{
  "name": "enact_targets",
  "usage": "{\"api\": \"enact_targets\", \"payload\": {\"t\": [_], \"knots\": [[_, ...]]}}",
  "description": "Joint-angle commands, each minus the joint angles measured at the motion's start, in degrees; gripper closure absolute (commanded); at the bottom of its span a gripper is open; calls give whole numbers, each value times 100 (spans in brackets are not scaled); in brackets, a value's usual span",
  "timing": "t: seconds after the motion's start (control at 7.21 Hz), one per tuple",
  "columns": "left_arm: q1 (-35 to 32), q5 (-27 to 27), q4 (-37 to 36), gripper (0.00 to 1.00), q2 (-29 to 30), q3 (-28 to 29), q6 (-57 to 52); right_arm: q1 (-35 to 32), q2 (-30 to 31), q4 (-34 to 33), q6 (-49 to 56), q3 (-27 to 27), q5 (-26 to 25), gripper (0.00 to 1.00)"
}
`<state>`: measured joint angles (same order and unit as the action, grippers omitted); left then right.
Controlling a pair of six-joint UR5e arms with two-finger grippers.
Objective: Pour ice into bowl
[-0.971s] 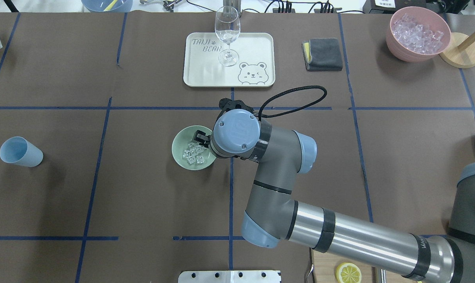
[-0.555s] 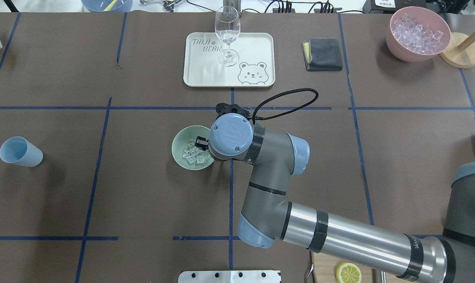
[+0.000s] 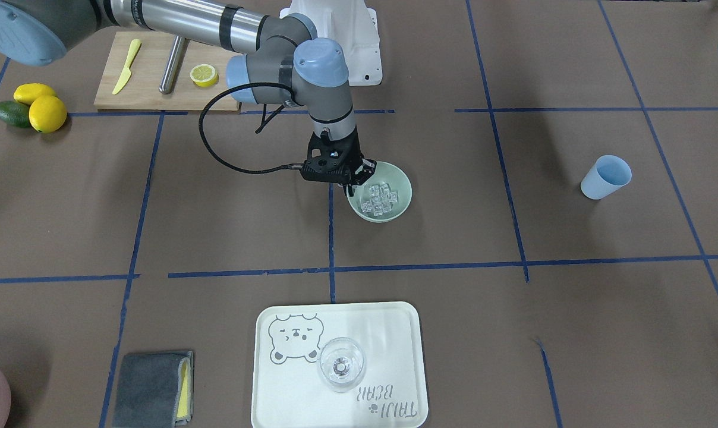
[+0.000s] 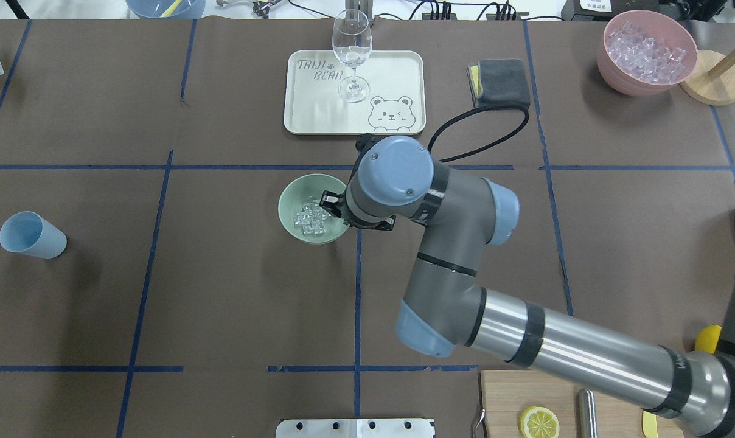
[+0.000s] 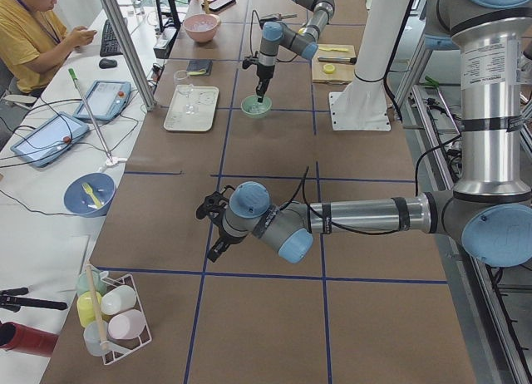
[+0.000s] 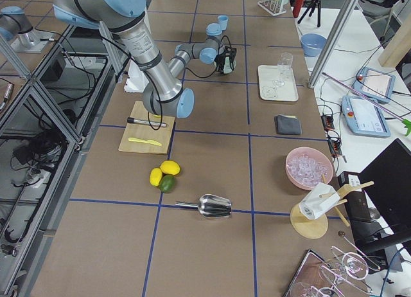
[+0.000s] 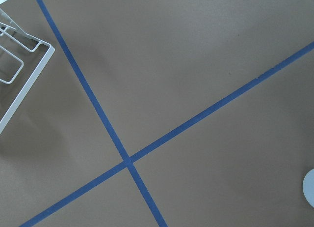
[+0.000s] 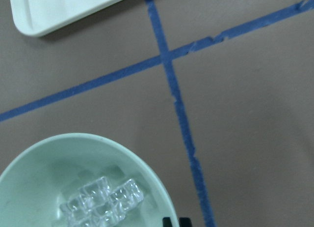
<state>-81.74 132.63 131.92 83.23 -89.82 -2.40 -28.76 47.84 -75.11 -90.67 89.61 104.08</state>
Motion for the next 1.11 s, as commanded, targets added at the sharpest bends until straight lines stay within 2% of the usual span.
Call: {"api": "enact_targets", "payload": {"t": [0.0,0.14,0.42,0.56,0.69,0.83,0.97], "knots": [[0,0,0,0,0,-27,-6,-619,1161,-3,67,1308,523,100],[0,0,183,0,0,-9,3,-1013,1758,58,137,1636,926,100],[9,0,272,0,18,-18,3,-1796,3075,398,1668,1937,1429,100],[9,0,272,0,18,-18,168,-2252,3813,827,2389,1894,1849,100],[9,9,272,0,18,-27,335,-2866,4360,945,3136,1833,2462,100],[9,17,272,0,26,-27,346,-3333,4644,946,3491,1597,3086,100],[9,9,272,0,18,-18,346,-3364,4916,989,3504,1560,2997,100]]}}
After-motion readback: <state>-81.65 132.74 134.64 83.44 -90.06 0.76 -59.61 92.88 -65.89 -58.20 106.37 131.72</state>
